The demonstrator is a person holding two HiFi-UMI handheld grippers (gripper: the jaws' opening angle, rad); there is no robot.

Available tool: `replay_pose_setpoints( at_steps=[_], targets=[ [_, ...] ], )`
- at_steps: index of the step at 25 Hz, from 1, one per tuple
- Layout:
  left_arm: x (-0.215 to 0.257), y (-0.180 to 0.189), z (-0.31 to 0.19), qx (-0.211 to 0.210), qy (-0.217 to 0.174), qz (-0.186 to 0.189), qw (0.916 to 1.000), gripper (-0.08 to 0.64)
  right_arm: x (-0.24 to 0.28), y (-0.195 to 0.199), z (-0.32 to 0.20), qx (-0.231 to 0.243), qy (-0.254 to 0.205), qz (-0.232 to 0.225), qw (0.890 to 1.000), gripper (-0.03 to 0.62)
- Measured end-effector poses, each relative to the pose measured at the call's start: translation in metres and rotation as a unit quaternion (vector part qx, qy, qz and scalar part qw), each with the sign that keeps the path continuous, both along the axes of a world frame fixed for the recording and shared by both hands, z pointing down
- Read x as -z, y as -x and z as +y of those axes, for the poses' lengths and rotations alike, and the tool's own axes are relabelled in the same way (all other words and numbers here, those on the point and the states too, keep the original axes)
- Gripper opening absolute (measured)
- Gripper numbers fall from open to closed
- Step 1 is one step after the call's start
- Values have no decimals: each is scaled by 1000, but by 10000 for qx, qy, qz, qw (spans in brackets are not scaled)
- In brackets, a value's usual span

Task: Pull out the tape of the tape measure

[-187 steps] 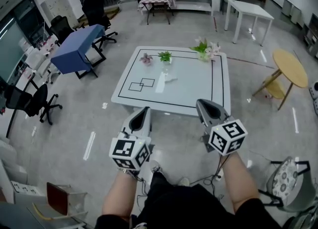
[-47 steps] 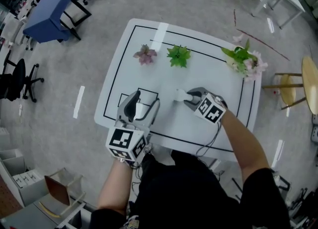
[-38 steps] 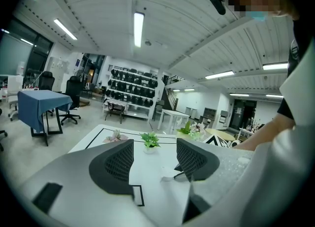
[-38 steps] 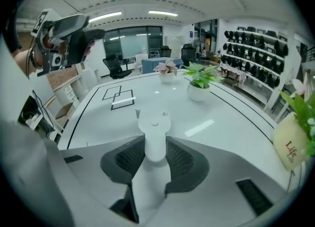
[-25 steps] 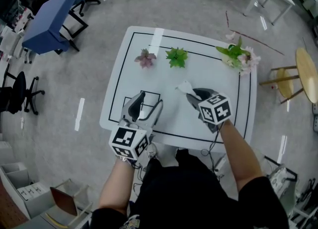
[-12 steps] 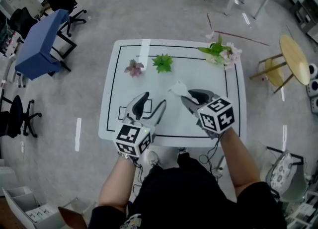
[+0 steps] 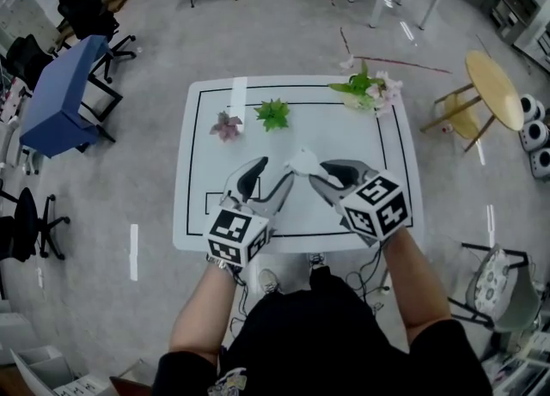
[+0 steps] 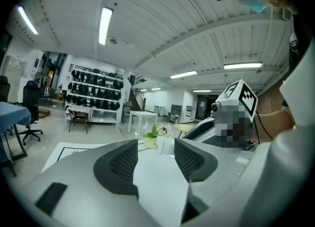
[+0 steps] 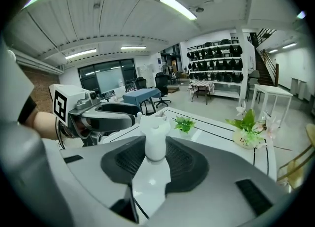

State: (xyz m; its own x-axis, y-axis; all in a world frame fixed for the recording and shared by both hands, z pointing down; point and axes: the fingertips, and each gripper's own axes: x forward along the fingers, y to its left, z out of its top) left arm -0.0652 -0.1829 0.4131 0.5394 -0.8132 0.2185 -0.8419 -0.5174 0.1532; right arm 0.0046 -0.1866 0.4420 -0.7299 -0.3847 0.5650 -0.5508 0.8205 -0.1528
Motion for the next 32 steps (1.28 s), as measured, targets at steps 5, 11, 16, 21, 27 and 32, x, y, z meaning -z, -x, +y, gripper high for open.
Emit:
replay_pose_setpoints(
  at_steps=[5, 11, 16, 21, 27, 32],
  targets=[
    [1, 0, 5, -263, -13, -79, 9996, 170, 6, 7, 12, 154, -63, 50, 9998, 126],
    [-3, -4, 13, -601, 76, -73, 9981, 81, 14, 14, 16, 222, -179, 62, 9996, 124],
    [-3, 4, 10, -560, 148, 120, 9982, 56, 16, 17, 16, 142, -196, -68, 9997, 123],
    [-1, 9, 12, -522, 125, 79, 9985, 37, 20, 21, 18, 107, -251, -147, 9995, 123],
    [2, 12, 9, -336, 63, 85, 9994, 34, 21, 23, 14, 33, -364, -141, 9992, 123],
    [3, 15, 7, -169, 76, 101, 9998, 34, 22, 24, 13, -64, -497, -53, 9987, 123]
  ],
)
